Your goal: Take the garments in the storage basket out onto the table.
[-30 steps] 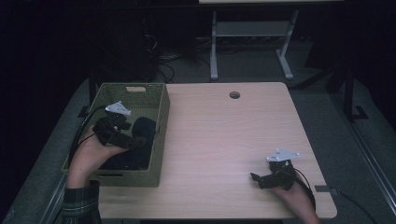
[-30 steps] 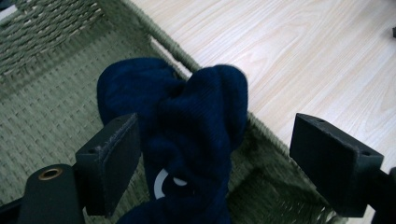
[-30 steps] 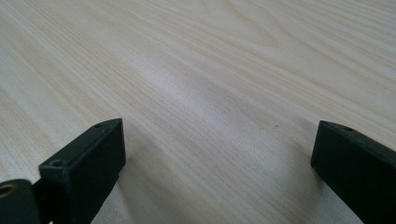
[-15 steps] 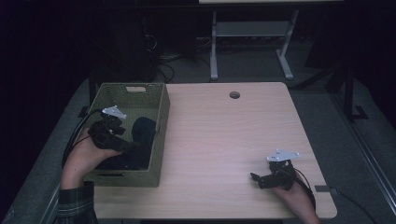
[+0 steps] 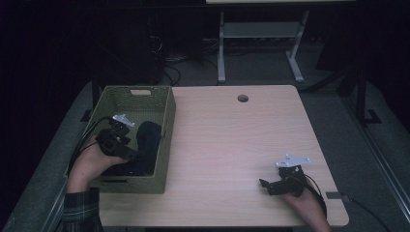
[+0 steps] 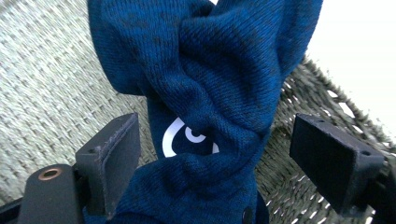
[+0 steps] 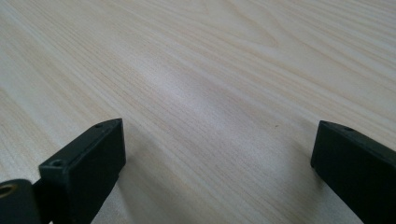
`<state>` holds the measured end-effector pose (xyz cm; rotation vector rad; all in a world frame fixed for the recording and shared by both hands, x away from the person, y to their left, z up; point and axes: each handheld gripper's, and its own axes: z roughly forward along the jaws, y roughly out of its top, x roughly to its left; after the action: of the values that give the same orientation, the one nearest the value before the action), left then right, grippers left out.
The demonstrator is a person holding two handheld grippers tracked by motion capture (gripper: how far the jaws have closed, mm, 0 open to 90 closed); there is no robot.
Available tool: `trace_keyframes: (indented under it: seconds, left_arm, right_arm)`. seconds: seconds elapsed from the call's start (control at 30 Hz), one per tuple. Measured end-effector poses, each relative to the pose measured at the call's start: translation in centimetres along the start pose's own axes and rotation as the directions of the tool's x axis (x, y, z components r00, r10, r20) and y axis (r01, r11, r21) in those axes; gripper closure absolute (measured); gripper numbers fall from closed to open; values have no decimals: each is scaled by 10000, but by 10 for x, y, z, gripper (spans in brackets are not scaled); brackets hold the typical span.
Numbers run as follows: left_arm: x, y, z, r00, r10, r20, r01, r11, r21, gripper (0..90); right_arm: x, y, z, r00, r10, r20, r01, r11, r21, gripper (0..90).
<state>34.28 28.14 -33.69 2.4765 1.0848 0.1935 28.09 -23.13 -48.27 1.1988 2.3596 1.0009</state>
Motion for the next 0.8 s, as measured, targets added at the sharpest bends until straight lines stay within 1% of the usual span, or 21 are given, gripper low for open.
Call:
trace_keyframes:
  seconds: [0.17,0.33,0.43,0.53,0.57,0.6,0.67,0.7,0.73,0.77,0.8]
  left_arm:
    - [2,0,10,9999,-42,106,38,9995,322,162]
    - [3,1,20,9998,-6,210,-7,9981,624,162]
    - [3,1,25,9996,-65,265,45,9972,745,162]
    - [4,1,31,9995,-82,317,52,9955,945,162]
    - [4,1,33,9994,-46,349,9,9945,1046,162]
    - [4,0,37,9992,-102,378,56,9929,1188,162]
    - [5,0,39,9993,-57,379,9,9923,1242,162]
    - [5,0,41,9991,-96,404,40,9907,1363,162]
    - [5,0,41,9991,-96,404,40,9907,1363,162]
    - [5,-1,42,9989,-181,432,121,9907,1357,162]
    - [6,-1,44,9989,-161,442,95,9896,1437,162]
  right_arm:
    - [0,0,0,10000,-3,4,3,10000,8,27]
    - [0,0,0,10000,-8,5,8,10000,-3,27]
    - [0,0,0,10000,-13,5,13,10000,2,27]
    - [0,0,0,10000,-7,4,7,10000,4,27]
    - [0,0,0,10000,-7,5,7,10000,5,27]
    - [0,0,0,10000,-5,5,5,10000,1,27]
    - [0,0,0,10000,-12,6,12,10000,-1,27]
    - [0,0,0,10000,-8,6,8,10000,7,27]
    - [0,0,0,10000,-8,6,8,10000,7,27]
    - [0,0,0,10000,-3,7,3,10000,9,27]
    - [0,0,0,10000,0,7,0,10000,2,27]
